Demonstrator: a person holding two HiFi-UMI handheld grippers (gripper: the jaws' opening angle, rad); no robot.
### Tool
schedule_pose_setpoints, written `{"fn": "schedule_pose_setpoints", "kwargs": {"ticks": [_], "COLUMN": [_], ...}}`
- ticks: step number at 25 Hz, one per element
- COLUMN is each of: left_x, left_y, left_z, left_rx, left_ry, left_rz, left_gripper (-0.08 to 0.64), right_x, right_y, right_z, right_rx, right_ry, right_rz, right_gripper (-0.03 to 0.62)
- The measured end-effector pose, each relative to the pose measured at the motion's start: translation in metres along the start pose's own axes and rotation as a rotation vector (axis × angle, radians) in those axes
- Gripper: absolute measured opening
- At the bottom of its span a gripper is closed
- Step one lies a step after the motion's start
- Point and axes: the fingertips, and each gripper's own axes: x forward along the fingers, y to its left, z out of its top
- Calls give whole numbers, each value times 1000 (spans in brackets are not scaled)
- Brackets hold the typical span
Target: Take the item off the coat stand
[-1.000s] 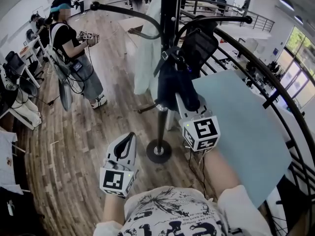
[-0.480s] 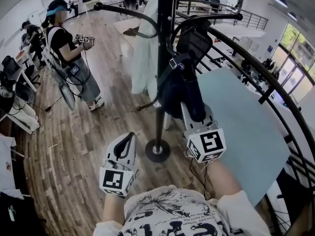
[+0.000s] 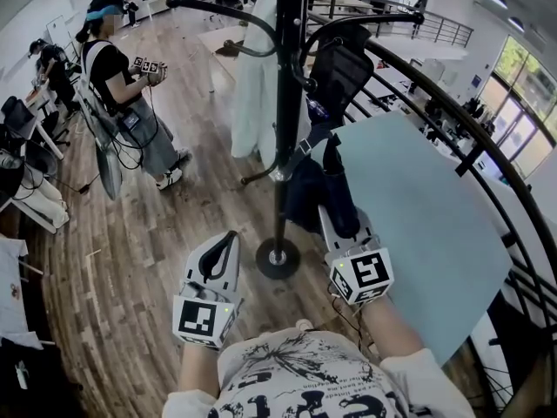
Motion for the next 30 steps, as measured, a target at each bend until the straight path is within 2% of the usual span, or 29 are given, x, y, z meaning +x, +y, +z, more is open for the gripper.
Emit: {"fn": "schedule_pose_setpoints", "kwargs": {"ticks": [10,30], "left_x": [-3,5], "left_y": [14,-2], "left_z": [24,27], "left_rx": [13,21], "left_ry": [-3,11], "left_rz": [75,90], "left_gripper": [5,5], "right_x": [-11,-16], "right_y": [1,4], "right_z": [4,-11], "right_rx": [-23,19], "right_ry": [12,32], "right_rz": [40,102], "right_gripper": [11,2]}}
